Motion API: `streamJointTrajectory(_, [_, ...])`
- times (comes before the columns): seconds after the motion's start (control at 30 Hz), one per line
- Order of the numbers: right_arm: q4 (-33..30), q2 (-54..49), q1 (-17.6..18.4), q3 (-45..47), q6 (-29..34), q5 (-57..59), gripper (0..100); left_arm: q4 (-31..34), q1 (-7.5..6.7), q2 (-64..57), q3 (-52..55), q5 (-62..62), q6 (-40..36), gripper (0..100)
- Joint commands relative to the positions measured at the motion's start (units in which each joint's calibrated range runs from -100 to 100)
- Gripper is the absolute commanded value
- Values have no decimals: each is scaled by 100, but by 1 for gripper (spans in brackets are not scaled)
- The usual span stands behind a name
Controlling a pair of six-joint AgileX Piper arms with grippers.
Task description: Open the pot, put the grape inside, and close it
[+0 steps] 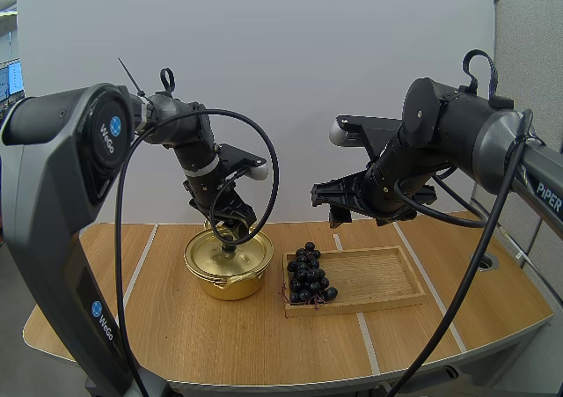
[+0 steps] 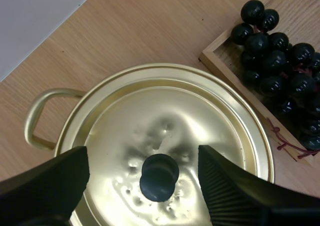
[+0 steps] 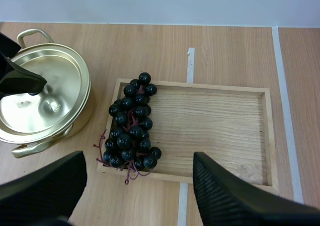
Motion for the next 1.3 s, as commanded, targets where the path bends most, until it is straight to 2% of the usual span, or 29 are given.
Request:
streamJointTrajectory(0.0, [52,-37,-16,-43,-5,-9,100,191,-23,258,-63,-163,-92,100])
streamJointTrajectory(0.7, [48,-37,-16,-43,-5,-26,100,170,-23,603,-63,93,-179,100])
streamJointTrajectory(0.73, [48,-37,-16,-43,-5,-26,100,170,-23,603,-63,141,-179,85])
streamJointTrajectory(0.77, [48,-37,-16,-43,-5,-26,100,170,-23,603,-63,181,-179,59])
streamJointTrajectory(0.8, [48,-37,-16,-43,-5,-26,100,170,-23,603,-63,194,-179,45])
streamJointTrajectory(0.87, [48,-37,-16,-43,-5,-26,100,170,-23,603,-63,239,-179,0])
streamJointTrajectory(1.27, [48,-37,-16,-43,-5,-26,100,510,-23,224,-74,320,-436,0])
